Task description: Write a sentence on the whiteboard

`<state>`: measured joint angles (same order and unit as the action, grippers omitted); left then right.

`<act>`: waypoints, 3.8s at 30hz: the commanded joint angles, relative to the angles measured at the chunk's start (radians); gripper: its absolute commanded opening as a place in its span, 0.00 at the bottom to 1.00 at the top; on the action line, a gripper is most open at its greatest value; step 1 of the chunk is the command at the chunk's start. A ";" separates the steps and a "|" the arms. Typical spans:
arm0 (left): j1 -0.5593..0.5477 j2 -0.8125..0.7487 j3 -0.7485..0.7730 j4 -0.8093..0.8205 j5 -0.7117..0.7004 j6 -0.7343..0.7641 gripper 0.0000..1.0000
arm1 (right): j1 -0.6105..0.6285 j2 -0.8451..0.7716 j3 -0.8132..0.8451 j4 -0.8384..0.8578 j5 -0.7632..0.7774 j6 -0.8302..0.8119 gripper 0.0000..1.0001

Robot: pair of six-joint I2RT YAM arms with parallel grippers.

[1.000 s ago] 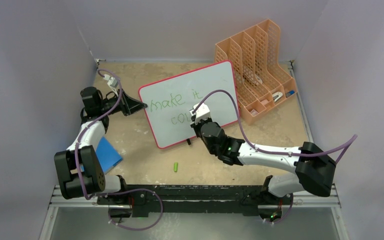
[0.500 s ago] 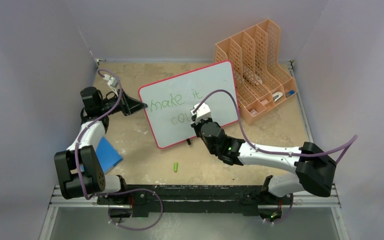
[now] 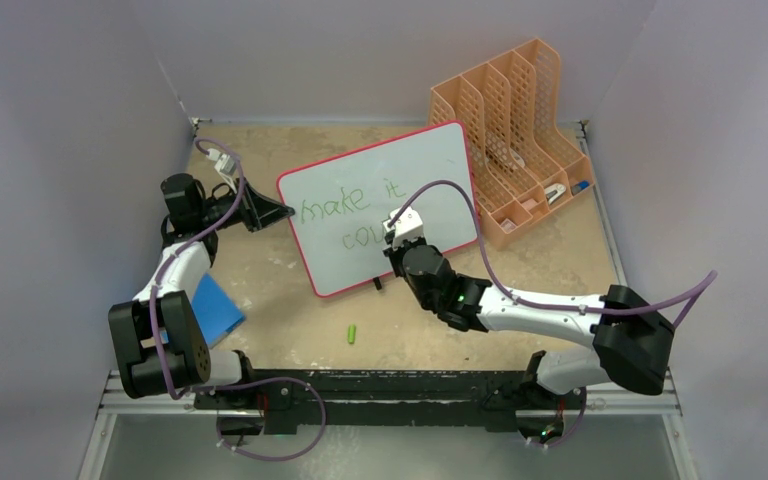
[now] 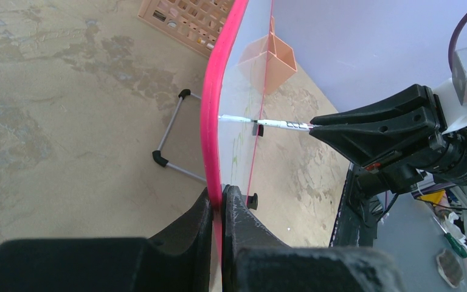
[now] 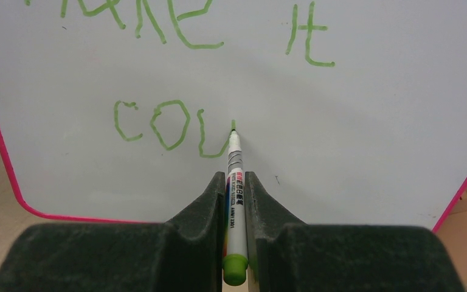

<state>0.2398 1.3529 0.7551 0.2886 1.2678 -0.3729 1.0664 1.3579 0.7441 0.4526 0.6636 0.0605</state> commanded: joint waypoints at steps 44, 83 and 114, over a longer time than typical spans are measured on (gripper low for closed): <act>-0.018 -0.022 0.010 -0.005 -0.002 0.045 0.00 | 0.011 -0.032 -0.040 -0.091 0.007 0.054 0.00; -0.018 -0.021 0.012 -0.009 -0.005 0.048 0.00 | -0.033 -0.043 0.024 0.072 0.008 -0.021 0.00; -0.019 -0.020 0.012 -0.009 -0.008 0.049 0.00 | -0.034 -0.063 -0.039 -0.020 0.014 0.065 0.00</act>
<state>0.2394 1.3479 0.7551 0.2794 1.2636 -0.3695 1.0355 1.3273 0.7189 0.4530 0.6632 0.0917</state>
